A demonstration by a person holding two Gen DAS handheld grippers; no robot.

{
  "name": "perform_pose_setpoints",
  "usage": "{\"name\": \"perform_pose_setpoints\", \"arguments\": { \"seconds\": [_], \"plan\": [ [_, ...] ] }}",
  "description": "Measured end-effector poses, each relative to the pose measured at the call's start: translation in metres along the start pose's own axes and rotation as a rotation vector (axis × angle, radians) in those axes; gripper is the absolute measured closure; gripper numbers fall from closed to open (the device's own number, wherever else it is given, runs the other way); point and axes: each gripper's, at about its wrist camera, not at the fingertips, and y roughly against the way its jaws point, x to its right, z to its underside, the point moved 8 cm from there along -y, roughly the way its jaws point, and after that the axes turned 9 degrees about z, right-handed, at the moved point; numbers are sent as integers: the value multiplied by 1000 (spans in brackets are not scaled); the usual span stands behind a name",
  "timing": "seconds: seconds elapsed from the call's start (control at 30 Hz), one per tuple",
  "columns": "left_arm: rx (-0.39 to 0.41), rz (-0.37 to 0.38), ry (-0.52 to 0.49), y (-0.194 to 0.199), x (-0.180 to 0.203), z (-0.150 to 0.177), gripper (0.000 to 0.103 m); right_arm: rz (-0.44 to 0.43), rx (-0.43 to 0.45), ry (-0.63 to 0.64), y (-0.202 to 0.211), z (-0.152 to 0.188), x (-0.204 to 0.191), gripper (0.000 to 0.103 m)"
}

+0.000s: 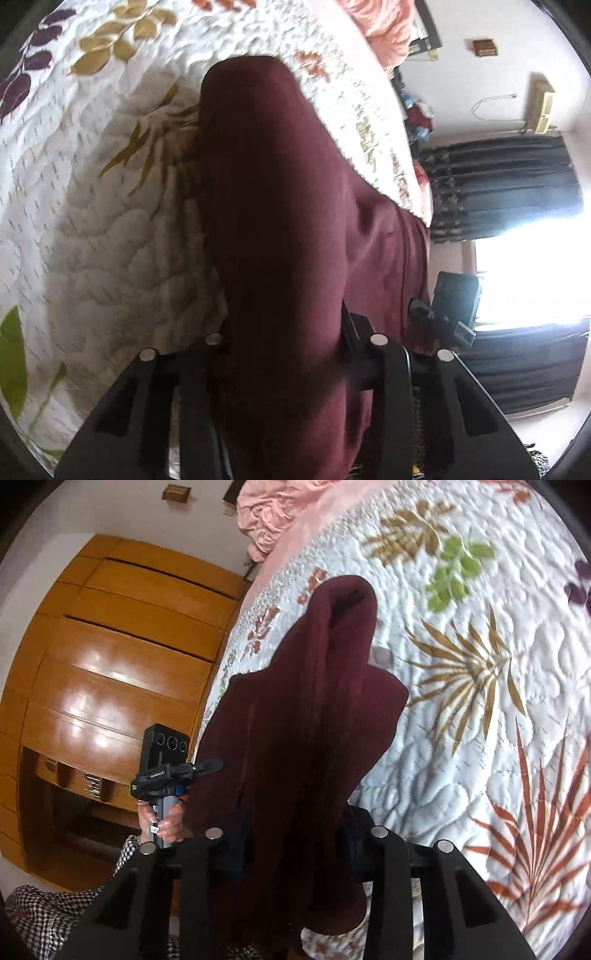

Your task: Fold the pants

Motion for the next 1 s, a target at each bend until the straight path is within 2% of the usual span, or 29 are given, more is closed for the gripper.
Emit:
{"name": "perform_pose_setpoints", "arguments": {
  "seconds": [0.17,0.37,0.5,0.67,0.7,0.73,0.77,0.83,0.9,1.0],
  "plan": [
    [41,107,-38,-5,39,-8,68,19,54,81,24,-16,-32,66],
    [110,149,-123,-8,80,-54,68,71,139,145,57,-78,-46,66],
    [126,94,-168,-24,88,-87,68,106,147,136,52,-118,-32,66],
    [87,-43,-140,-49,50,-118,67,157,62,32,4,-139,20,65],
    [72,-95,-128,-56,34,-120,66,180,49,10,-4,-138,29,64],
    [69,-123,-122,-56,25,-123,63,203,40,-14,-11,-137,42,62],
    [62,-123,-117,-57,15,-124,58,183,46,-49,-17,-136,54,58],
    [63,-100,-92,-56,6,-125,49,98,56,-112,-19,-135,64,55],
    [69,-105,-117,-53,7,-124,47,126,57,-96,-21,-133,68,35],
    [67,-148,-148,-47,11,-123,37,133,70,-89,-11,-125,73,32]
  ]
}}
